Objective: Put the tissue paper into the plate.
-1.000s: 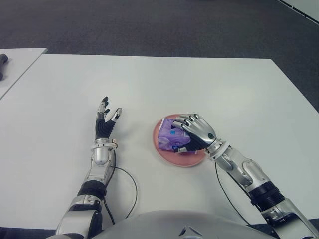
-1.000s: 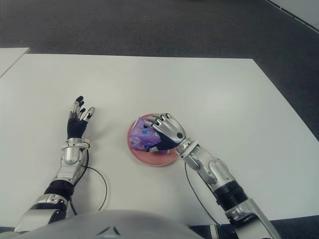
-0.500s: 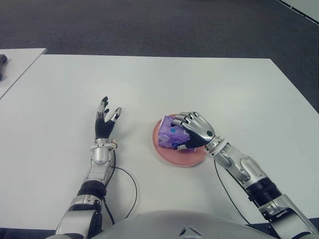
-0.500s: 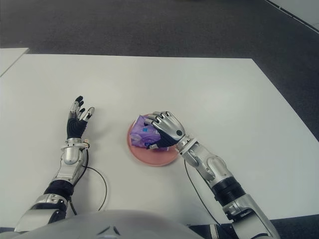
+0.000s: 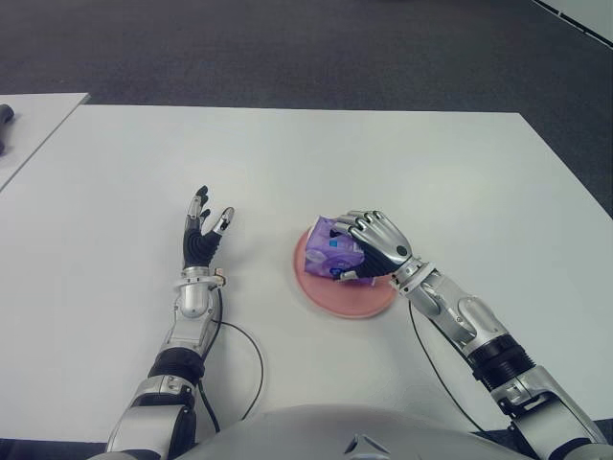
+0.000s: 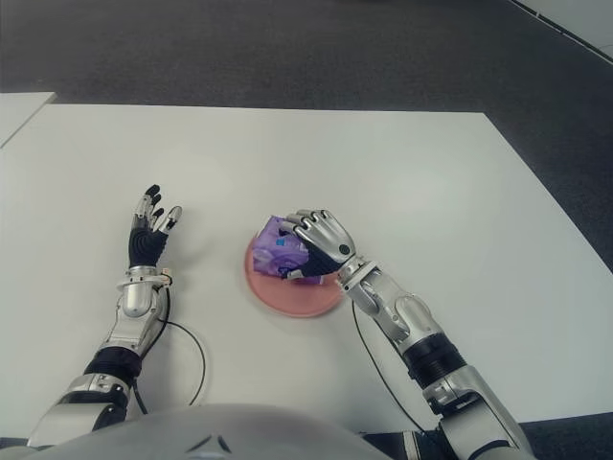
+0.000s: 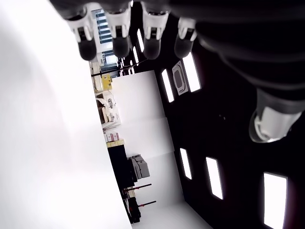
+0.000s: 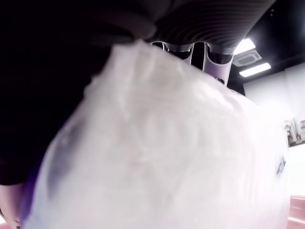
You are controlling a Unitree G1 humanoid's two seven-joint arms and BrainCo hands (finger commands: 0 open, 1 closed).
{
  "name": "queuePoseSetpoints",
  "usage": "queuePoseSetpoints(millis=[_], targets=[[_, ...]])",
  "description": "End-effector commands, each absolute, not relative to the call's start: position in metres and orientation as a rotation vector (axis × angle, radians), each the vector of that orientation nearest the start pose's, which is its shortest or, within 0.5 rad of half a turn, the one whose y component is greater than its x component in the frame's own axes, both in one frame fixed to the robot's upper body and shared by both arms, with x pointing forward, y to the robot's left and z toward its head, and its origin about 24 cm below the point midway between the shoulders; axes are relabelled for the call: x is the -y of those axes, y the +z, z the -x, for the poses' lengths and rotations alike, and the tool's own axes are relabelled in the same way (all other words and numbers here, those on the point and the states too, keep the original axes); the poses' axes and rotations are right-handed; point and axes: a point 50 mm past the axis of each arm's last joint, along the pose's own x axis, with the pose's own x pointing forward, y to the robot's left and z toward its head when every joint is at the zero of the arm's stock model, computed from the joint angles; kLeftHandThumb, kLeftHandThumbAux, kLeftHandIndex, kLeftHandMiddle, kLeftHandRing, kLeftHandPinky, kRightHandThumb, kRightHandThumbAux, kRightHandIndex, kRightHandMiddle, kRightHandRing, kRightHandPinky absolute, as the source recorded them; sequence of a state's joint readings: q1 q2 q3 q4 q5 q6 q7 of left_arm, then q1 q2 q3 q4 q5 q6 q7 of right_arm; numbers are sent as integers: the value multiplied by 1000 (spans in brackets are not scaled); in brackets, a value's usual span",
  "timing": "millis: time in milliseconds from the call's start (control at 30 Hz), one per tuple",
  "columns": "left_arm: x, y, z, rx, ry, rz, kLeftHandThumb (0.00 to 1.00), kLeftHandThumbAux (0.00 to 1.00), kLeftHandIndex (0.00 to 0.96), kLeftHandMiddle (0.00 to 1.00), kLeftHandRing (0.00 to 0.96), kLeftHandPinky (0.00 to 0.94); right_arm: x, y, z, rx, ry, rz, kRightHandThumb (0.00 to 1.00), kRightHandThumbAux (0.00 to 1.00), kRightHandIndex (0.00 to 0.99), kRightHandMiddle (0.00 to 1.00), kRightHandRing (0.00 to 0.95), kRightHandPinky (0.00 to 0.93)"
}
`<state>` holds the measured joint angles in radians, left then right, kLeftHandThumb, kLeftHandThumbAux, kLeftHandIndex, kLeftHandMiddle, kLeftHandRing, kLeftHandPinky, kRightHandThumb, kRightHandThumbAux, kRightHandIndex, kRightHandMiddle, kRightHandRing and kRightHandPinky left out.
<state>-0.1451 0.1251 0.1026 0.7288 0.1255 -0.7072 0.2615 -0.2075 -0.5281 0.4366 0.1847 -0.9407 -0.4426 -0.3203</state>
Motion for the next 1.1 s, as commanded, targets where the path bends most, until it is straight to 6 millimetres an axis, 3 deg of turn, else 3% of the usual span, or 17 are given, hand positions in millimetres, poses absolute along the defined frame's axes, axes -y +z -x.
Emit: queuePoseSetpoints(millis=[33,167,333,667,1100], targets=[[-203,-27,-238,71,264,-206,0,453,0,0,0,0,137,40,-253,574,571,1348,653,627,298,301,271,288],[-204,-27,-238,73,265,-201,0,461,0,0,0,0,140,42,-253,563,610,1385,359,517,90,88,60,62],[-204,-27,-238,73,267,-203,0,465,0,0,0,0,147,45,-252,581,607,1424,214,429,15,15,9,10],[-205,-26,-240,72,265,-211,0,463,0,0,0,0,151,52,-250,629,564,1401,161,235,0,0,0,0],[-204,-26,-240,74,261,-204,0,457,0,0,0,0,152,58,-248,644,535,1379,177,166,0,0,0,0]])
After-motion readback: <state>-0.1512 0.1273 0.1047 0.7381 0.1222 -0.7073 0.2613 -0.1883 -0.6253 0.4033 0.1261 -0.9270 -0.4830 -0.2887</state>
